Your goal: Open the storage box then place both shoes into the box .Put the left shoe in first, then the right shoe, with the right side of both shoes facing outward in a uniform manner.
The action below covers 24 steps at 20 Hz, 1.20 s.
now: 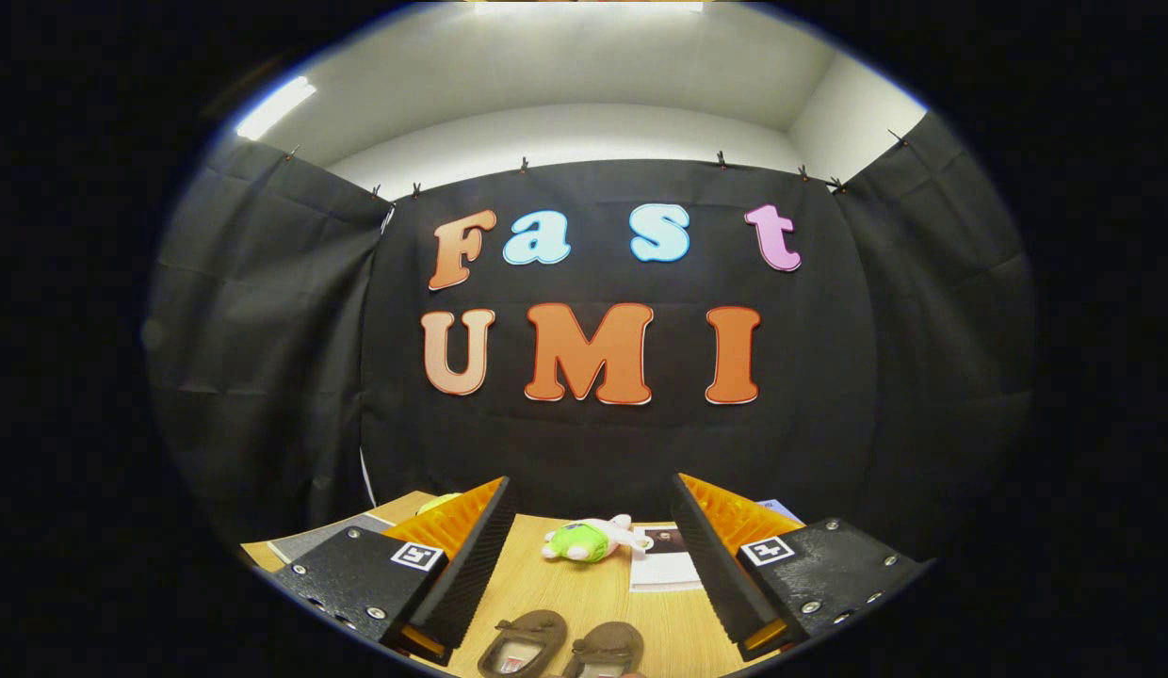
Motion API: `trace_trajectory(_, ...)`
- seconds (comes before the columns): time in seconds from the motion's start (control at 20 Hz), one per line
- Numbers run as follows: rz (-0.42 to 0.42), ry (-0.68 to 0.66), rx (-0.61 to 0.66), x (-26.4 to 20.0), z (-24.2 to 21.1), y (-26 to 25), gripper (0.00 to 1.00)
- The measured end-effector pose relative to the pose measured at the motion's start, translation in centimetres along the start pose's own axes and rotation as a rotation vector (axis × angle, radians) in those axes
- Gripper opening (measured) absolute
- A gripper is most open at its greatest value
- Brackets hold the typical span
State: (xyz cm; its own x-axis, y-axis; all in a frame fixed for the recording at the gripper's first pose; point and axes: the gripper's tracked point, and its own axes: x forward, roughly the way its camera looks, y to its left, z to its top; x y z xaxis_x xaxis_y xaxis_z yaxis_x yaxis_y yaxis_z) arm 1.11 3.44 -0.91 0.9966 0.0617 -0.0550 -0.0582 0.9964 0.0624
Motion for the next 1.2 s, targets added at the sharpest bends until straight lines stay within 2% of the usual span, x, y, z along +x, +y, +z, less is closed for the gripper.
trace_trajectory(0.2,0.096,0.081,0.05,1.2,-3.2,3.4,0.99)
trace_trajectory(0.4,0.221,0.241,0.147,2.1,-7.7,8.2,0.99)
trace_trajectory(0.6,0.334,0.388,0.189,2.8,-11.2,12.4,0.98)
trace_trajectory(0.85,0.402,0.546,0.222,3.2,-15.8,15.9,0.98)
trace_trajectory(1.0,0.467,0.636,0.311,3.3,-17.9,18.3,0.98)
trace_trajectory(1.2,0.497,0.719,0.426,4.2,-20.1,20.2,0.97)
